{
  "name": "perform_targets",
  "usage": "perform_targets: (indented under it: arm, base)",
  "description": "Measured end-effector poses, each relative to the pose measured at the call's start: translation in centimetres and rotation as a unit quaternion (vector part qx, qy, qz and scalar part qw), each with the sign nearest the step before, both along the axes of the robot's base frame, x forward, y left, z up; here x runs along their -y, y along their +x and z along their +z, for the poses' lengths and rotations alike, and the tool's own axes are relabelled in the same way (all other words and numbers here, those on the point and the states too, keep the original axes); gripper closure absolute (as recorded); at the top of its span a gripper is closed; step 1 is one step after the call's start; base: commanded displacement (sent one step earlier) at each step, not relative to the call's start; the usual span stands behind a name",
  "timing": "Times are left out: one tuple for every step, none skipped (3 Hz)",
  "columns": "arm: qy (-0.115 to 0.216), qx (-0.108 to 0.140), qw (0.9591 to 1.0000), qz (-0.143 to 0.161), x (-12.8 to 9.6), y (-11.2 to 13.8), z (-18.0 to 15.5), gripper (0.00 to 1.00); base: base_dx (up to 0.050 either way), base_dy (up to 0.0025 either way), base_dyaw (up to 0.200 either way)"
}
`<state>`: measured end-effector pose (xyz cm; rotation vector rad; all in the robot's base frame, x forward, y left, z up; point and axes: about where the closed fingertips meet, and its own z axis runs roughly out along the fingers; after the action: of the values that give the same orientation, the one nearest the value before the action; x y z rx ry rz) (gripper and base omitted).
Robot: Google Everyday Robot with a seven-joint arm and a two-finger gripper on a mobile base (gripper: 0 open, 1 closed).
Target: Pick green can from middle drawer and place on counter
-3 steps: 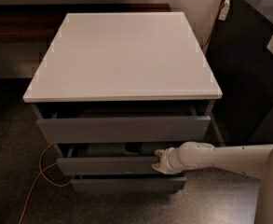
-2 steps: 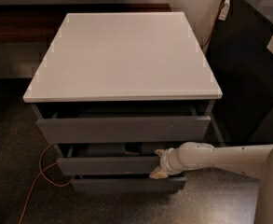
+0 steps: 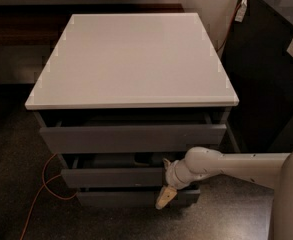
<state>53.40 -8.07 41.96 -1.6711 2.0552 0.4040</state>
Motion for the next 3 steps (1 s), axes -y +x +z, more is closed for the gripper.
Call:
perform_targets:
  arm:
    - [0.004, -0.02, 0.9997, 0.013, -0.8, -0.47, -0.43, 0.0]
    - [0.004, -0.023, 0.9996, 0.015, -0.95, -0.68, -0.4, 0.15]
    - [0.004, -0.022, 0.9996, 0.016, -0.92, -0.89, -0.3, 0.39]
  base:
    - [0.0, 0.0, 0.0]
    - [0.0, 0.0, 0.0]
    - [0.0, 0.0, 0.0]
